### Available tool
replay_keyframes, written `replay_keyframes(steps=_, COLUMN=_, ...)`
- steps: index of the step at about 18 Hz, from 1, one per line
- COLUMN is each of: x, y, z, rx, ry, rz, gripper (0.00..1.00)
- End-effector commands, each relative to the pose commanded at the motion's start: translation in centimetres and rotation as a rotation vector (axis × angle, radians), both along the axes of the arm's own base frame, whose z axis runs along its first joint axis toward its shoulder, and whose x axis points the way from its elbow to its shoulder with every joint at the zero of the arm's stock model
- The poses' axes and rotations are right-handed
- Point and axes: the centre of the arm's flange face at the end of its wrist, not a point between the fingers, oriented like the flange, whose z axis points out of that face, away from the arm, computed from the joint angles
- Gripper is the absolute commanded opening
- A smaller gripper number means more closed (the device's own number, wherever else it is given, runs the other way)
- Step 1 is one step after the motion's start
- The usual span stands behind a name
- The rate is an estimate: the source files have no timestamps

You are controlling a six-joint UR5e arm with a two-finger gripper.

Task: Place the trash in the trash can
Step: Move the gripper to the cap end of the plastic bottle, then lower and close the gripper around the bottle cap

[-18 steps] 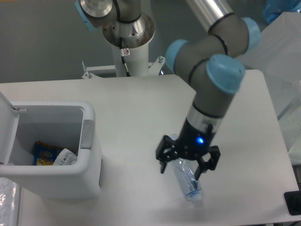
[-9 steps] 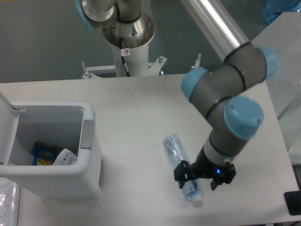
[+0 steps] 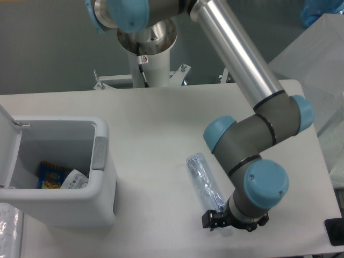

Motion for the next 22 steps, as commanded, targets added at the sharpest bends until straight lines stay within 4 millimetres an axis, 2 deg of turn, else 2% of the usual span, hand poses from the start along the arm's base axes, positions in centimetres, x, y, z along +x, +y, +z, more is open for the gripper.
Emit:
replay_keyframes(steps=6, x=1.1, y=0.2, z=-2.0, rx=-0.09, ry=0.035, rz=-0.004, gripper=1.0)
replay_keyframes(steps=16, x=0.3, y=0.6, z=-4.2, rx=-0.13, ry=0.161, rz=0.049, gripper=1.0)
replay_keyframes(steps=21, x=1.2, y=0.8, z=-5.4, rx=-0.145, ry=0.171, rz=0.037, gripper=1.0)
replay_keyframes(steps=22, x=1.3, y=0.9, z=-5.5, rx=-0.144, ry=0.174, rz=0.039, gripper=0.95)
